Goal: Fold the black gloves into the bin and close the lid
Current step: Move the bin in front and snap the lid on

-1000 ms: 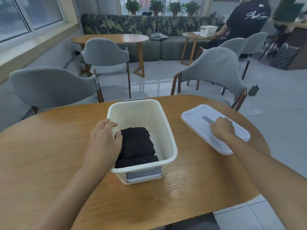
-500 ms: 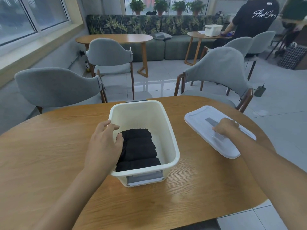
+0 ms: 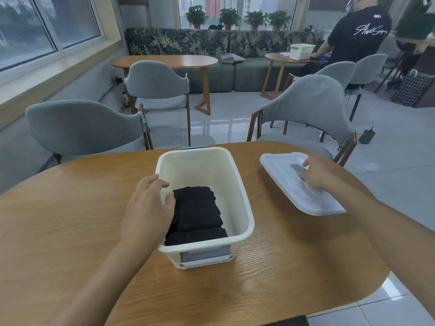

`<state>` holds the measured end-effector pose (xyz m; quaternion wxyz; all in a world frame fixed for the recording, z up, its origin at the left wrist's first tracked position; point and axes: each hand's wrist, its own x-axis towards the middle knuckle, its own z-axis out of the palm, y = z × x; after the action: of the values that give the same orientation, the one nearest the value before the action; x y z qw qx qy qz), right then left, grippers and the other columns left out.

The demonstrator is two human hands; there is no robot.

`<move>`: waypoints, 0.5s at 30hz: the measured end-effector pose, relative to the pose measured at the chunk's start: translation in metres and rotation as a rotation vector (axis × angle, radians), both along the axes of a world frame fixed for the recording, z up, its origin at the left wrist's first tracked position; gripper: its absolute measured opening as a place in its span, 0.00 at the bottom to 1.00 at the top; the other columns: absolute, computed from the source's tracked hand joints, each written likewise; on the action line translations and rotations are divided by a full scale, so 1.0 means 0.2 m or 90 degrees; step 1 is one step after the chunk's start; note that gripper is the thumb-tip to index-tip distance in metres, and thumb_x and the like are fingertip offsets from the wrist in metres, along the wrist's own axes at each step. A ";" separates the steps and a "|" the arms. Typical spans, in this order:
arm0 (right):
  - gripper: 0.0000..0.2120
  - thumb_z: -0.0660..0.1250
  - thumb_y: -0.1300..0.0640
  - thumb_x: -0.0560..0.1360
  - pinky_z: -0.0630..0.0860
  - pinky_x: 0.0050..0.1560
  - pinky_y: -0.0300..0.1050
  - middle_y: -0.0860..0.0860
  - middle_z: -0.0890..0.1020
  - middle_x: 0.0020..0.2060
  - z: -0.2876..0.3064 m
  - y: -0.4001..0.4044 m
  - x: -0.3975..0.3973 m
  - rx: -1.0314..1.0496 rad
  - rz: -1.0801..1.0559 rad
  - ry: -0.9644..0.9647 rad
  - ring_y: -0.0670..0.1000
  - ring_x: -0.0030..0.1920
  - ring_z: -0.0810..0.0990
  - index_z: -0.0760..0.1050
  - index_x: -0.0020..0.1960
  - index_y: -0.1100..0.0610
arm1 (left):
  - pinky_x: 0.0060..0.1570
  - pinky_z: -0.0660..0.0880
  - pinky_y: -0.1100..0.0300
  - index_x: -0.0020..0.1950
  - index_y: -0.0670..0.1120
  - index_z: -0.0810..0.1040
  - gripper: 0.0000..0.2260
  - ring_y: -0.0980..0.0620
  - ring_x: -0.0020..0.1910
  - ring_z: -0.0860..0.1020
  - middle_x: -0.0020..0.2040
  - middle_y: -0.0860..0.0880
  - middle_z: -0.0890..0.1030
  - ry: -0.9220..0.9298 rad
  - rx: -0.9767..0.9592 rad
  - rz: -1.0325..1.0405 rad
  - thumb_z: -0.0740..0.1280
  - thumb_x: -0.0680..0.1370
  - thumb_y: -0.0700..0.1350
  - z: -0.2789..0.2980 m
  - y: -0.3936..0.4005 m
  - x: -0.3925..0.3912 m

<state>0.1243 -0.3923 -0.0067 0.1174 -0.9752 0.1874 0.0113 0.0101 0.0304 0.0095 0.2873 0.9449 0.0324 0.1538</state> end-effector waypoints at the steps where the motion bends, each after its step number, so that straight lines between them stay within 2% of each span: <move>1: 0.18 0.65 0.50 0.80 0.74 0.43 0.46 0.55 0.79 0.60 0.05 0.03 -0.01 -0.008 0.020 -0.007 0.56 0.51 0.77 0.69 0.68 0.53 | 0.57 0.69 0.58 0.66 0.47 0.78 0.13 0.50 0.66 0.73 0.73 0.53 0.69 -0.001 -0.010 0.001 0.64 0.81 0.46 -0.01 0.00 0.01; 3: 0.19 0.63 0.49 0.81 0.74 0.44 0.46 0.54 0.80 0.60 0.13 0.11 -0.02 -0.004 0.048 -0.025 0.54 0.48 0.77 0.68 0.70 0.50 | 0.58 0.71 0.57 0.65 0.47 0.77 0.13 0.50 0.66 0.73 0.73 0.54 0.69 0.002 -0.036 0.001 0.64 0.81 0.45 -0.02 0.00 0.01; 6: 0.15 0.60 0.49 0.82 0.68 0.36 0.45 0.54 0.81 0.54 0.27 0.26 -0.04 0.000 0.080 -0.060 0.52 0.40 0.76 0.72 0.66 0.51 | 0.57 0.72 0.56 0.66 0.47 0.77 0.14 0.51 0.64 0.74 0.73 0.55 0.68 0.007 -0.052 0.009 0.63 0.81 0.42 -0.03 0.01 0.02; 11: 0.14 0.61 0.47 0.80 0.70 0.43 0.46 0.53 0.80 0.57 0.51 0.60 -0.15 0.004 0.173 -0.133 0.54 0.46 0.77 0.75 0.62 0.50 | 0.54 0.68 0.60 0.66 0.48 0.76 0.14 0.56 0.60 0.71 0.72 0.56 0.69 -0.001 -0.071 0.029 0.62 0.81 0.42 -0.01 -0.01 0.00; 13: 0.12 0.61 0.46 0.80 0.70 0.42 0.46 0.53 0.80 0.54 0.56 0.73 -0.22 -0.002 0.219 -0.157 0.55 0.47 0.77 0.76 0.59 0.50 | 0.53 0.70 0.59 0.66 0.48 0.75 0.14 0.60 0.54 0.69 0.71 0.56 0.70 -0.005 -0.089 0.028 0.61 0.81 0.42 0.00 -0.01 0.00; 15: 0.11 0.60 0.46 0.79 0.69 0.37 0.45 0.51 0.80 0.46 0.58 0.87 -0.28 -0.020 0.260 -0.169 0.53 0.42 0.77 0.75 0.56 0.49 | 0.52 0.76 0.56 0.66 0.49 0.76 0.14 0.60 0.52 0.73 0.69 0.56 0.72 -0.012 -0.136 0.026 0.61 0.81 0.43 0.01 -0.01 -0.01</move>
<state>0.0683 -0.2193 0.1096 0.1211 -0.9875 -0.0305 -0.0964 0.0088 0.0286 0.0110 0.3835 0.9065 0.0653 0.1641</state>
